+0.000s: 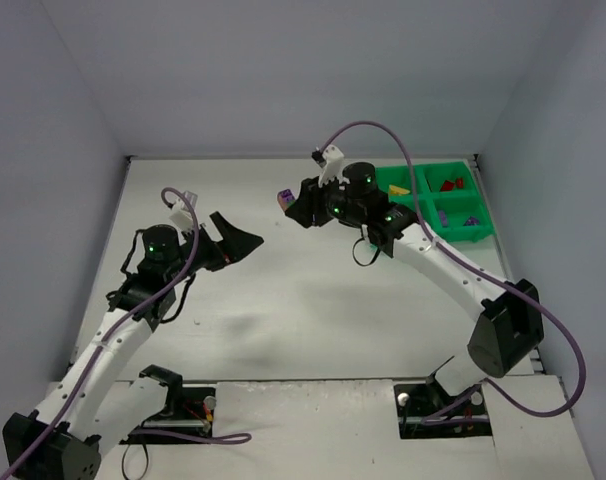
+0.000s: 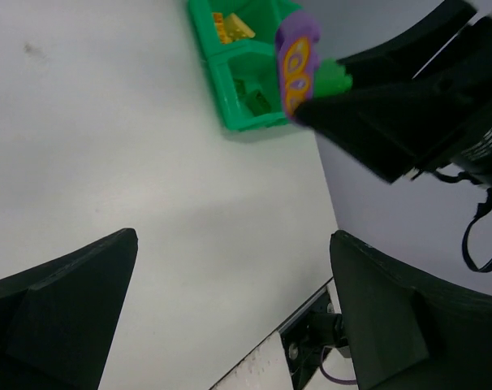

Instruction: Sort the legos into containers by color

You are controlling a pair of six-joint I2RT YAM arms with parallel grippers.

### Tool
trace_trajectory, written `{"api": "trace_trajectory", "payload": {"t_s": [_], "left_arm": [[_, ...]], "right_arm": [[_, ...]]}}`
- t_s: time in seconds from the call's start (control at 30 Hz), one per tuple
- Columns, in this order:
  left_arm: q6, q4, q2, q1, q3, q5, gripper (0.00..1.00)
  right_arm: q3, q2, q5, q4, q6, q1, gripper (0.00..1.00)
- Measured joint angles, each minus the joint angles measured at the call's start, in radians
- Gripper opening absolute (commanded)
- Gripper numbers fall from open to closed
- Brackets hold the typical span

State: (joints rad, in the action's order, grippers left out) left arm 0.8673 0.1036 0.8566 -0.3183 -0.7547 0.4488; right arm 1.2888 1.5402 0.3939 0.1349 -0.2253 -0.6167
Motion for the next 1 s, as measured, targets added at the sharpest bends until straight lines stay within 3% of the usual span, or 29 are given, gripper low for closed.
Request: {"api": "trace_trajectory", "payload": {"t_s": [0.13,0.33,0.47,0.73,1.0], "left_arm": [[0.039,-0.166,0.091,0.000,-0.008,0.053,0.97],[0.112,-0.266,0.235,0.000,-0.105,0.079,0.97],[0.134,-0.249,0.314,0.000,-0.188,0.078,0.93],[0.188,-0.161,0.401,-0.016,-0.231,0.082,0.67],[0.220,-0.138,0.435,-0.044,-0.231,0.095,0.64]], "right_arm": [[-0.048,-0.026,0.111,0.003,0.011,-0.010,0.05],[-0.094,-0.027,0.172,-0.010,0.021,-0.017,0.06],[-0.096,-0.036,0.176,-0.012,0.026,-0.017,0.07],[-0.096,-0.039,0.176,-0.013,0.043,-0.017,0.07],[-0.096,-0.039,0.176,-0.016,0.048,-0.017,0.07]]}}
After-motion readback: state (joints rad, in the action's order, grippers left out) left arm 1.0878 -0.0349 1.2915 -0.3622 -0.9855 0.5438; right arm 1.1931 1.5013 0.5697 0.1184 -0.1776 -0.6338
